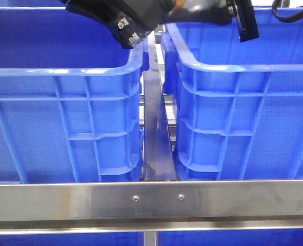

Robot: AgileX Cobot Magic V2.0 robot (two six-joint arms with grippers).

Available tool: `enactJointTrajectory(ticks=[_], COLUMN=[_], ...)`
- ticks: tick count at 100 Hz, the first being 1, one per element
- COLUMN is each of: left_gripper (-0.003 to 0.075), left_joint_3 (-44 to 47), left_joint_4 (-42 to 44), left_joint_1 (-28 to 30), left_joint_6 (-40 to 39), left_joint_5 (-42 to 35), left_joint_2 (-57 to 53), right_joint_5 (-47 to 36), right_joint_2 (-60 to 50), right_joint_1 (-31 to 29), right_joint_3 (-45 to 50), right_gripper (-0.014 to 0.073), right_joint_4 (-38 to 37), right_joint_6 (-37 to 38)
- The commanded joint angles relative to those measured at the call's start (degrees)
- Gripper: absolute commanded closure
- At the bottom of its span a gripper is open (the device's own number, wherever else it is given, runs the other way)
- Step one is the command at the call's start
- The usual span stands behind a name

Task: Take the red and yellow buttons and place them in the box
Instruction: 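Bring the right gripper to the yellow button held by the left gripper, then grasp the yellow button with the right gripper and open the left gripper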

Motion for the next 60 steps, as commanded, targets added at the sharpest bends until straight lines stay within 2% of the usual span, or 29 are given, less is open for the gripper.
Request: enactJointTrajectory(ticks=[1,7,13,20,25,35,42,48,60], left_gripper=[0.0532,0.0531,0.0522,0.047,0.0398,0.0185,0.0085,0.0058,0.006], left_joint_3=[-1.51,-1.51,-1.51,-1.51,-1.51,-1.51,-1.51,-1.51,-1.51], left_joint_4=[-3.71,-3.71,-3.71,-3.71,-3.71,-3.71,-3.71,-3.71,-3.71], left_joint_1=[-0.29,-0.29,-0.29,-0.29,-0.29,-0.29,-0.29,-0.29,-0.29], left_joint_6=[0.04,0.04,0.04,0.04,0.04,0.04,0.04,0.04,0.04], left_joint_5=[-0.42,-0.44,-0.44,-0.3,-0.3,0.19,0.79,0.78,0.78], left_joint_2=[-2.59,-2.59,-2.59,-2.59,-2.59,-2.59,-2.59,-2.59,-2.59], right_joint_5=[1.34,1.34,1.34,1.34,1.39,1.44,1.44,1.44,1.48], right_joint_2=[-1.53,-1.53,-1.53,-1.53,-1.53,-1.53,-1.53,-1.53,-1.65], right_joint_1=[0.11,0.11,0.11,0.11,0.11,0.11,0.11,0.11,-0.01], right_joint_3=[-1.92,-1.92,-1.92,-1.92,-1.92,-1.92,-1.92,-1.92,-1.92], right_gripper=[0.034,0.0388,0.0393,0.0393,0.0393,0.0393,0.0393,0.0393,0.0393], right_joint_4=[3.32,3.44,3.52,3.52,3.52,3.52,3.52,3.52,3.52], right_joint_6=[-1.17,-1.43,-1.59,-1.59,-1.59,-1.59,-1.59,-1.59,-1.59])
